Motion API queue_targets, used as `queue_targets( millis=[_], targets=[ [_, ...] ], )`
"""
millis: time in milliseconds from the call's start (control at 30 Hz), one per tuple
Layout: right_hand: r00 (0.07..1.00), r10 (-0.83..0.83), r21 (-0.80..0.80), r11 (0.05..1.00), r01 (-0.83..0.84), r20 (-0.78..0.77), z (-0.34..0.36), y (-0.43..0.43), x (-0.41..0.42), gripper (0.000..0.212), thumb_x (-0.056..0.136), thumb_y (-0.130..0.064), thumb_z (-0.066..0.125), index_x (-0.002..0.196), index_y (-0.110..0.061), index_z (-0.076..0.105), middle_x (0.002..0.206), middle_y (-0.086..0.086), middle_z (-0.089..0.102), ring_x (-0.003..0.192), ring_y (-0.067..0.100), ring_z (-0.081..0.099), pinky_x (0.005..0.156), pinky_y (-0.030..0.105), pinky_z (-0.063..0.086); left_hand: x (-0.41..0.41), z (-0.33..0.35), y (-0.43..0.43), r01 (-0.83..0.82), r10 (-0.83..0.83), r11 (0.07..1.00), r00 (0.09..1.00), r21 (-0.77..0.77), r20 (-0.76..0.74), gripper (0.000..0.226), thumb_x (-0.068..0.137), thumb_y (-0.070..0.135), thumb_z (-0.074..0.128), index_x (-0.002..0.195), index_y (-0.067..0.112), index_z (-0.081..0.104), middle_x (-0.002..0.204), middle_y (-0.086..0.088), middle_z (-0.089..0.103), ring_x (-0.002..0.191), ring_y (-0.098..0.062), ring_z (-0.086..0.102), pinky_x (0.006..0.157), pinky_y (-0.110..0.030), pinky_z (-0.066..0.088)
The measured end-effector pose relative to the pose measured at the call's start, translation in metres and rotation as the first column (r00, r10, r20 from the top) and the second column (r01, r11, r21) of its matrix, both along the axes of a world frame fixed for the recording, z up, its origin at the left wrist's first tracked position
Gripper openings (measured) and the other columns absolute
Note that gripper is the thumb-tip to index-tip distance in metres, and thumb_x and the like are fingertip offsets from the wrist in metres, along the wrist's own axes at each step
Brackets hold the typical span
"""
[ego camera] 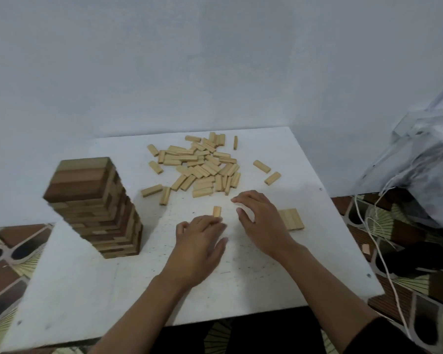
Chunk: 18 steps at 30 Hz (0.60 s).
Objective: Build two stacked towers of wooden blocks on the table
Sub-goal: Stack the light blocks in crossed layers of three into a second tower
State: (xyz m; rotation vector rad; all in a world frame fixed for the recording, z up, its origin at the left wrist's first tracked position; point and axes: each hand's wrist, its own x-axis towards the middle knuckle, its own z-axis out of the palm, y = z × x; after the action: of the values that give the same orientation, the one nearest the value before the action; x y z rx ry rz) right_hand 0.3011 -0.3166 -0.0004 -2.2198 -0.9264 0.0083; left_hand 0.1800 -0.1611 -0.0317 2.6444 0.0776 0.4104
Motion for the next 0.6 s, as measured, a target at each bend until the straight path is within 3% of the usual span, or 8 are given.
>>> queue_targets(
  millis=[133, 233, 400, 600],
  targets=[
    [0.999, 0.023, -0.196, 0.980, -0.027, -0.023, -0.001, 0.029, 0.007, 0.045, 0.103, -0.009, 0.040, 0.147, -0.012, 0.047, 0.155, 0.003, 0.038, 0.143, 0.017, 0.028, 0.116, 0.037, 0.031, -0.028, -0.001, 0.019, -0.055, 0.055, 0.998, 0.998, -0.032, -0.009, 0.033, 0.097, 0.034, 0.058, 0.128, 0.026, 0.065, 0.132, 0.012, 0.059, 0.126, -0.009, 0.048, 0.095, -0.035, 0.029],
    [0.998, -0.001, -0.290, 0.957, -0.015, -0.055, -0.004, 0.043, 0.013, 0.051, 0.102, -0.006, 0.035, 0.152, -0.011, 0.039, 0.163, 0.007, 0.026, 0.148, 0.023, 0.019, 0.119, 0.044, 0.027, -0.045, -0.006, 0.029, -0.082, 0.082, 0.996, 0.997, -0.041, 0.005, 0.032, 0.095, 0.027, 0.063, 0.128, 0.027, 0.064, 0.136, 0.012, 0.057, 0.129, -0.012, 0.049, 0.098, -0.042, 0.039],
    [1.000, -0.023, -0.387, 0.922, 0.014, -0.020, -0.007, 0.047, 0.014, 0.048, 0.103, -0.011, 0.034, 0.151, -0.006, 0.040, 0.162, 0.005, 0.026, 0.145, 0.025, 0.024, 0.117, 0.042, 0.030, -0.055, -0.007, 0.041, -0.049, 0.052, 0.995, 0.998, -0.092, 0.035, 0.035, 0.097, 0.029, 0.061, 0.131, 0.023, 0.064, 0.135, 0.010, 0.058, 0.138, -0.011, 0.045, 0.103, -0.044, 0.044],
    [0.996, -0.087, -0.352, 0.933, 0.076, -0.015, 0.000, 0.041, -0.010, 0.045, 0.104, -0.012, 0.036, 0.148, -0.005, 0.043, 0.159, 0.004, 0.032, 0.143, 0.020, 0.031, 0.116, 0.038, 0.028, -0.056, -0.003, 0.047, 0.004, -0.002, 0.994, 1.000, -0.106, 0.012, 0.039, 0.099, 0.026, 0.059, 0.138, 0.021, 0.058, 0.139, 0.006, 0.053, 0.140, -0.010, 0.041, 0.102, -0.049, 0.042]
  ],
)
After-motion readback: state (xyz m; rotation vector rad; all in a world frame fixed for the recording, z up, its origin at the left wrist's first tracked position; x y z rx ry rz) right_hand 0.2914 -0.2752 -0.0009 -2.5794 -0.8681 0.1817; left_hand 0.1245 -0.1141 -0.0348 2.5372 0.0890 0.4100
